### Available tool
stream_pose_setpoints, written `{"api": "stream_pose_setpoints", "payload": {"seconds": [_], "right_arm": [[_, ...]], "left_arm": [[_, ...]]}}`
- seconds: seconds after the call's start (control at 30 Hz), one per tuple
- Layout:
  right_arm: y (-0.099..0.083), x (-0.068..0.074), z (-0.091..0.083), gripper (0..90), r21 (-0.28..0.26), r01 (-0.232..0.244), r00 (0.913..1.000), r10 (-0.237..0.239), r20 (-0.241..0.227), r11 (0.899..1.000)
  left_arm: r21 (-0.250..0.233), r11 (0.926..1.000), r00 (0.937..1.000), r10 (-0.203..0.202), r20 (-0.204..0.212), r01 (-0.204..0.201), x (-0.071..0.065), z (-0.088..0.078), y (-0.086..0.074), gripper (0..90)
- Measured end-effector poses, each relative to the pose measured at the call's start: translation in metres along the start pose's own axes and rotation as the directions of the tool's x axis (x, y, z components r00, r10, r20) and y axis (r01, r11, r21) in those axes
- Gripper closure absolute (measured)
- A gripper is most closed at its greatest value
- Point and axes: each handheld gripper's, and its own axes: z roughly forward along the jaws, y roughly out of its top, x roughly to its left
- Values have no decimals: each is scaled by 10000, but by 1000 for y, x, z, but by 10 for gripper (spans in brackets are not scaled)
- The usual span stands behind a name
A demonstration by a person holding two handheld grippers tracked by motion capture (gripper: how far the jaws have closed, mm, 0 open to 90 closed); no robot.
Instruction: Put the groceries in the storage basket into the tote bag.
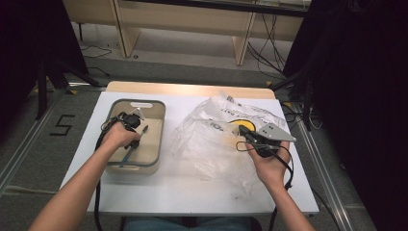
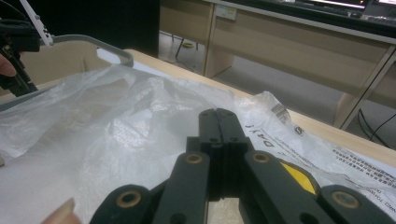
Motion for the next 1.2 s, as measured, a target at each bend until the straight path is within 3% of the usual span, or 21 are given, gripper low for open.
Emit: {"api": "stream_pose_setpoints", "payload": {"seconds": [0.47, 1.2], "right_arm": [[0, 0, 0, 900, -18, 20, 10000, -20, 1, 10000], [-1, 0, 1, 900, 5, -33, 10000, 33, -47, 10000]], "left_arm": [[84, 9994, 9991, 351, -250, -349, -4, -1, 1, 800], [-229, 9997, 9998, 49, -204, -53, 0, -4, -3, 807]]}}
